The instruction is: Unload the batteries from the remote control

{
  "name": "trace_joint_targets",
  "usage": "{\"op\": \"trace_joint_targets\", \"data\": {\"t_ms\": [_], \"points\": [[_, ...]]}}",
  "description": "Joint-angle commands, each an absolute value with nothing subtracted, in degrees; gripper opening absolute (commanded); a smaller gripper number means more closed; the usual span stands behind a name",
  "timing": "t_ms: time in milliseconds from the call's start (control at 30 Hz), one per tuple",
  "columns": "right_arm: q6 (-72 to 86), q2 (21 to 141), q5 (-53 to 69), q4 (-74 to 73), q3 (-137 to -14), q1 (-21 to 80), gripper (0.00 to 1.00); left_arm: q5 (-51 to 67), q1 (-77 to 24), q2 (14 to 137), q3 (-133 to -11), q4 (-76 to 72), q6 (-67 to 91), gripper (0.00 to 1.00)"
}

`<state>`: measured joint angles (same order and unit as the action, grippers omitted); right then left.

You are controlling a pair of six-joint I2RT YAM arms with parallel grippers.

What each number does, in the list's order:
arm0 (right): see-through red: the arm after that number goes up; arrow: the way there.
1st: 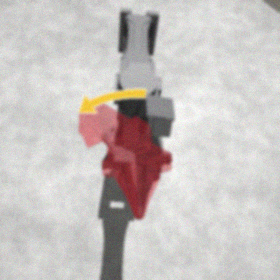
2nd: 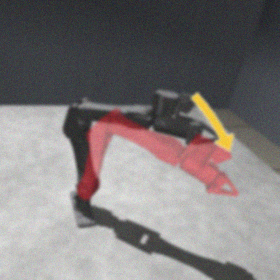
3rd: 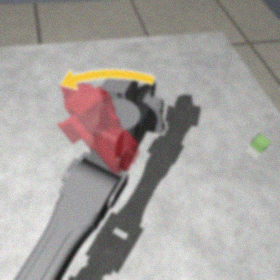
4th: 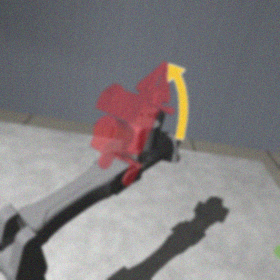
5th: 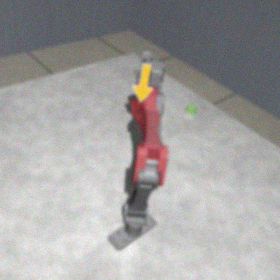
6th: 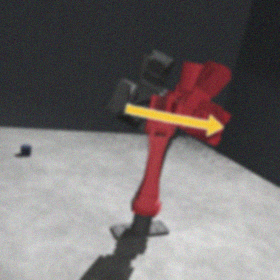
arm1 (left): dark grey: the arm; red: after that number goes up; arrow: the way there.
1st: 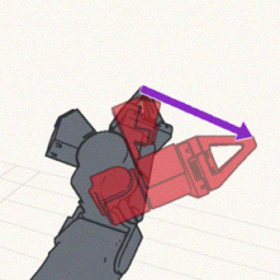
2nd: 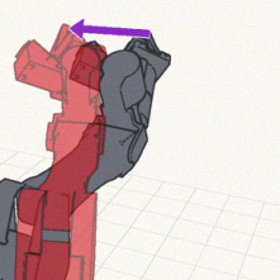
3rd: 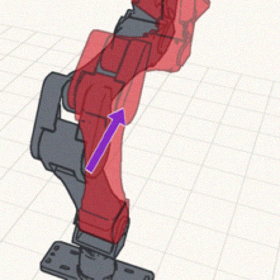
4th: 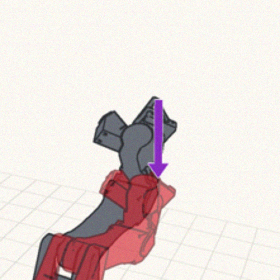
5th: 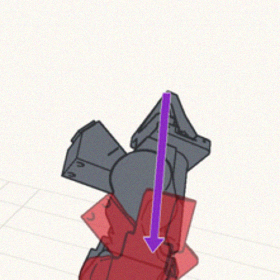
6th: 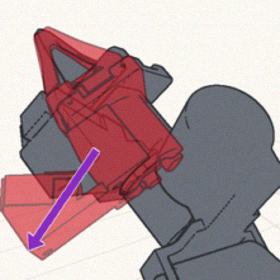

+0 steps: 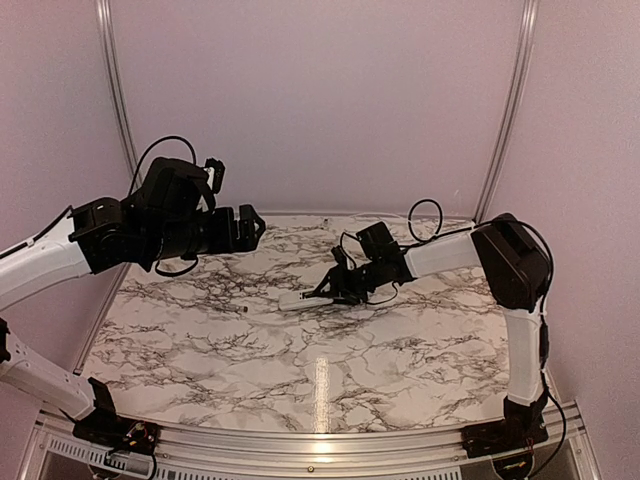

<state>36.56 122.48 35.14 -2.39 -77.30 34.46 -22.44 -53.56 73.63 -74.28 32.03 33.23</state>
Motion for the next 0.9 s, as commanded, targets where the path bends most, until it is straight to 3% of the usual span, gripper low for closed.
{"op": "trace_joint_targets", "data": {"t_ms": [0,200,867], "points": [[35.71,119.06,32.85,-5.25,-77.85,34.01,0.51,-21.47,-53.35,75.05,-74.71,32.16,32.56,0.99],[35.21,118.48,31.26,-8.63,-78.47,33.99,0.59,-21.91,-53.35,75.99,-75.19,32.17,31.55,0.99],[23.41,113.43,20.8,-21.61,-80.59,34.08,0.64,-29.3,-53.28,75.06,-71.42,35.16,31.4,0.99]]}}
